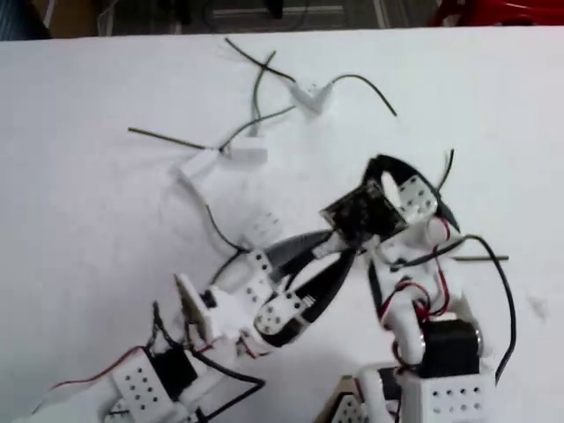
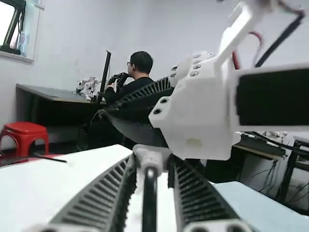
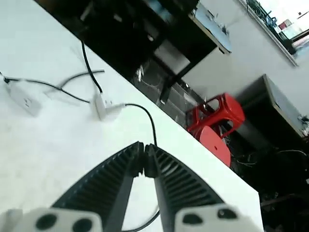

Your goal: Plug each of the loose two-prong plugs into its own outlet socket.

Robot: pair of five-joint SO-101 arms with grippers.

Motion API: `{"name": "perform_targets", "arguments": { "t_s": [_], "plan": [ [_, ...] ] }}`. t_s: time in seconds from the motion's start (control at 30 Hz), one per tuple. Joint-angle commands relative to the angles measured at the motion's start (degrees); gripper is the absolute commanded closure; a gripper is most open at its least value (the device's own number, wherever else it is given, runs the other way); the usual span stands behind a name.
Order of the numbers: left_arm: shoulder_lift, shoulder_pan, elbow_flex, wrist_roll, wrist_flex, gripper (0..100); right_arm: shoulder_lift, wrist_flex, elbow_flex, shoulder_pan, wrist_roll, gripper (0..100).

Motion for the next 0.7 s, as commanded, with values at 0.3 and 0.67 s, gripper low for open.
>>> {"name": "perform_targets", "arguments": {
  "t_s": [0.3, 0.67],
  "plan": [
    [-0.92, -4.44, -1.76, 0.70, -1.14, 98, 0.92, 1.10, -11.78, 5.23, -5.36, 97.9],
    [-0.57, -17.10, -23.21, 12.75, 35.52, 98, 1.01, 10.33, -12.40, 18.68, -13.19, 97.9]
  ]
}}
